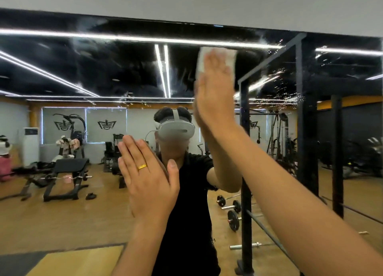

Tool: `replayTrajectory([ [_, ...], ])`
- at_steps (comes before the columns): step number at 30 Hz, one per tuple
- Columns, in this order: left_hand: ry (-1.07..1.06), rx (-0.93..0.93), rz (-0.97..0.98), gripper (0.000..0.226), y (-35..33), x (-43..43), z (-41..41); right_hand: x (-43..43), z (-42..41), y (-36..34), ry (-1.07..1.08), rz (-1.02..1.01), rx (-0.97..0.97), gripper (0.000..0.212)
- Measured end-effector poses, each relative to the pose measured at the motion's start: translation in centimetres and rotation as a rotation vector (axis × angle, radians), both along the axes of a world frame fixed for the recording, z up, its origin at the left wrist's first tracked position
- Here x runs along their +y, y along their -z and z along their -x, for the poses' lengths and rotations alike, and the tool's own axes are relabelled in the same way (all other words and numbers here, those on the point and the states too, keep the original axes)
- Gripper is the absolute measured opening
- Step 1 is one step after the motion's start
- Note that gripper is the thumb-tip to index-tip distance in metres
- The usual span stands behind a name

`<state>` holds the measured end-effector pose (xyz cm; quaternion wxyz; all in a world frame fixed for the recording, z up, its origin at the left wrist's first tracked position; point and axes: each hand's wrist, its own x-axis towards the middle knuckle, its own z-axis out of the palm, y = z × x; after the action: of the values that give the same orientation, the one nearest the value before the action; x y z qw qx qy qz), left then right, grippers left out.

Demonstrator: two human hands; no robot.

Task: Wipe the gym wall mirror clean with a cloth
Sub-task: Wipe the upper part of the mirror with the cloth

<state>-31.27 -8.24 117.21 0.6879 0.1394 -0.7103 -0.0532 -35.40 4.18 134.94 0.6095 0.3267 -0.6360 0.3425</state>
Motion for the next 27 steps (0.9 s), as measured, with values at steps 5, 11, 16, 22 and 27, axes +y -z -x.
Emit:
replayTrajectory([
  [5, -0.01, 0.014, 0.0, 0.083, -0.1, -0.4, 0.2, -8.0, -3.2, 0.4, 0.086, -0.4, 0.246, 0.058],
  [11, 0.027, -0.012, -0.018, 0.084, 0.0, -0.6, 0.0, -10.6, -6.1, 1.2, -0.117, -0.873, 0.219, 0.052],
  [16, 0.035, 0.009, -0.012, 0.084, 0.0, -0.6, -0.2, -2.3, -5.9, 3.0, -0.355, -0.364, 0.127, 0.05],
  [22, 0.049, -0.005, -0.004, 0.084, 0.1, -0.8, -0.3, 7.8, -1.4, 2.5, -0.159, -0.022, -0.076, 0.049],
  [27, 0.074, -0.016, -0.019, 0.085, 0.0, -0.7, -0.5, 8.8, 1.9, 3.7, -0.014, -0.327, -0.159, 0.059],
])
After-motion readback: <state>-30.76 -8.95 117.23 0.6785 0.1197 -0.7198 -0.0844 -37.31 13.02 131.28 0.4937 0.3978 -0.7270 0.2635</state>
